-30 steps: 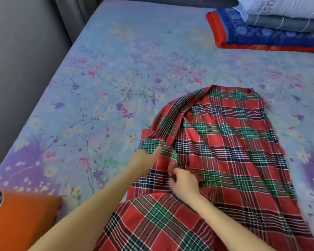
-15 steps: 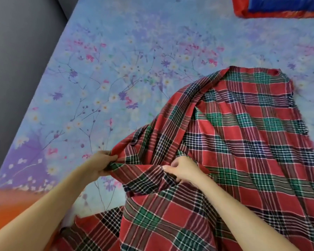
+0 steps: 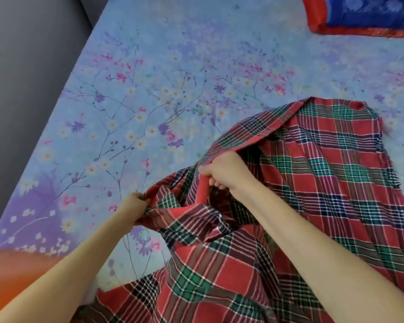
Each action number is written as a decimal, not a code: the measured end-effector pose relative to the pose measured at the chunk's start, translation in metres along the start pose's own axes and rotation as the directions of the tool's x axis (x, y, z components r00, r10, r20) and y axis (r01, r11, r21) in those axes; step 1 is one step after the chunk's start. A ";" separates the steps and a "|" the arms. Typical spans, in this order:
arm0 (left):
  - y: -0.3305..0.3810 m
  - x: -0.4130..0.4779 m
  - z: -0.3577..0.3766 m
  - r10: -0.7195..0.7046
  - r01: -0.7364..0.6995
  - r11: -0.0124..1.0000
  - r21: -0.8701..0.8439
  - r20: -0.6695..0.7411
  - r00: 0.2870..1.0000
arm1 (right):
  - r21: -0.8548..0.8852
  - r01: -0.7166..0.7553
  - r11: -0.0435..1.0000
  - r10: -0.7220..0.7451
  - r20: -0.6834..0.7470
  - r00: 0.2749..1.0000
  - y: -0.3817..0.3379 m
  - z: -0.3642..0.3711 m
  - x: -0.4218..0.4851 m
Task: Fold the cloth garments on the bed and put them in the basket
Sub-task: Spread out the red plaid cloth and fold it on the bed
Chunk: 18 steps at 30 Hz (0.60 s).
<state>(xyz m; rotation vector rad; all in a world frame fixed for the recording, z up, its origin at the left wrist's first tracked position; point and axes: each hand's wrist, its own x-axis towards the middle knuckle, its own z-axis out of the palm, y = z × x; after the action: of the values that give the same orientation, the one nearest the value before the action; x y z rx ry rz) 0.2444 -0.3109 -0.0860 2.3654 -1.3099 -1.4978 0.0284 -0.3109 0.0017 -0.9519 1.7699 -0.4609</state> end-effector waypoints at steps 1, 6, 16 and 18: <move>0.003 0.004 -0.009 -0.024 0.025 0.998 -0.065 0.011 1.000 | 0.052 0.052 0.997 -0.050 -0.042 0.998 -0.026 -0.013 0.000; 0.019 0.011 -0.039 0.020 -0.076 0.987 -0.142 -0.357 0.934 | 0.416 0.072 0.907 0.001 -0.171 0.985 -0.088 -0.049 0.019; 0.026 -0.027 0.066 0.387 -0.395 0.683 0.614 0.155 0.909 | 0.383 0.107 0.918 -0.073 -0.102 0.992 -0.045 -0.033 0.045; 0.022 -0.013 0.074 0.419 -0.391 0.705 0.592 0.098 0.903 | -0.092 0.167 0.982 -0.175 -0.082 0.981 -0.021 -0.036 0.050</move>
<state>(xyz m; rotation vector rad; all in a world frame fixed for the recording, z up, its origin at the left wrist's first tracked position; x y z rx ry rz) 0.1727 -0.2888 -0.1062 2.1258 -2.3920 -0.9794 -0.0041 -0.3673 -0.0003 -1.1659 1.8077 -0.5488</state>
